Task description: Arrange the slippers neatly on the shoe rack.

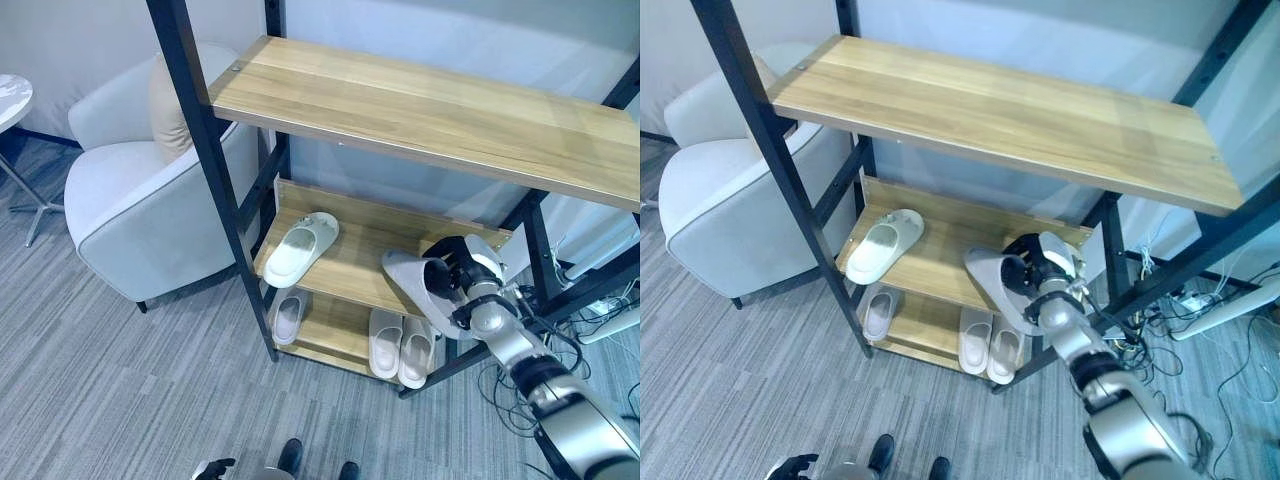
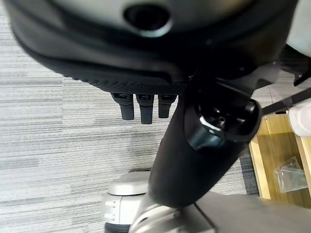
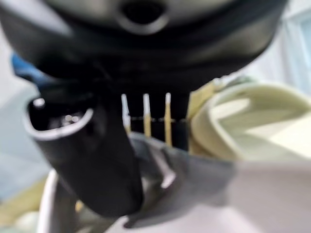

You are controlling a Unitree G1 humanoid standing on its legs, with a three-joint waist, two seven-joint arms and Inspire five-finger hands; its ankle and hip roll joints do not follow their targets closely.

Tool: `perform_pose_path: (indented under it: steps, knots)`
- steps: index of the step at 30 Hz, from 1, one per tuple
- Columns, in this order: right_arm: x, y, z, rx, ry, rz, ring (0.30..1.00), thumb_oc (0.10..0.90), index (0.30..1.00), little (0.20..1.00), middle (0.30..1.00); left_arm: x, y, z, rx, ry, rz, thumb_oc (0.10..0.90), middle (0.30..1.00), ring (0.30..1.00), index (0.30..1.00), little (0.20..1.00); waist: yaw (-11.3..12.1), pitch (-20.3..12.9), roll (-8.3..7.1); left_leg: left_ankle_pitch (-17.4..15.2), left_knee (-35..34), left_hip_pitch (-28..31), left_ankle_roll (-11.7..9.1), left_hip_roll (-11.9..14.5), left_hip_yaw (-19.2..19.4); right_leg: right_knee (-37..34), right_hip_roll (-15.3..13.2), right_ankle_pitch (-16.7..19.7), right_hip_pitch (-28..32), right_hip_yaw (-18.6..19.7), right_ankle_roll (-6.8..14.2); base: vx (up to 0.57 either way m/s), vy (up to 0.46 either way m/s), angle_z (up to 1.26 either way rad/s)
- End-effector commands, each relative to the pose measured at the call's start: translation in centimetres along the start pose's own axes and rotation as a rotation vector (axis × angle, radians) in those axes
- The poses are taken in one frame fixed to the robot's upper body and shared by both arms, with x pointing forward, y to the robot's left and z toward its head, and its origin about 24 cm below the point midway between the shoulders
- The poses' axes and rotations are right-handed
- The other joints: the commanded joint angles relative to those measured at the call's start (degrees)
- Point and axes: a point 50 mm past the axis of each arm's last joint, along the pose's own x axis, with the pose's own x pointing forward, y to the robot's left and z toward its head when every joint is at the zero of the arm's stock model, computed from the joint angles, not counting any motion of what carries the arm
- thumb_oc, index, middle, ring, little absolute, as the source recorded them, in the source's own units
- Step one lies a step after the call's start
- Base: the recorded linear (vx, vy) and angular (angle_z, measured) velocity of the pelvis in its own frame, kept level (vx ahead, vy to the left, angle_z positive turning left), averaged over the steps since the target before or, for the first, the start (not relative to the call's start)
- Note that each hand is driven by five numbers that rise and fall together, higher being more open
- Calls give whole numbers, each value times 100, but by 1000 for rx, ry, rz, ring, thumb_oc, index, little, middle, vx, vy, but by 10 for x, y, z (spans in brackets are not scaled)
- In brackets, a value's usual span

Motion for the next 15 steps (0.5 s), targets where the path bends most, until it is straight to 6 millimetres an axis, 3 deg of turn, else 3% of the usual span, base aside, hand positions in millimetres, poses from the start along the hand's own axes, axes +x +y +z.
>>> perform_pose_path:
  steps: [1,11,15]
  knots:
    - [-1,-56,36,22,-240,-195,300,400,300,300,300,-2,-23,-5,38,28,-65,800,900,900,900,900,-13,-192,6,-827,24,257,-55,-92,191,70,-166,-484,155,-40,340,7,-19,-3]
    - [-69,-60,64,315,-513,-230,300,400,300,300,300,-1,-29,4,11,12,-88,800,900,900,900,900,-375,-240,190,-893,24,337,-35,-41,397,70,-158,-483,134,115,340,1,-17,-6]
    - [-86,-54,61,426,-520,-190,300,400,300,300,300,-2,-32,4,2,10,-99,800,900,900,900,900,-471,-230,232,-893,24,319,-34,-25,450,70,-156,-470,93,159,341,-13,-10,-15]
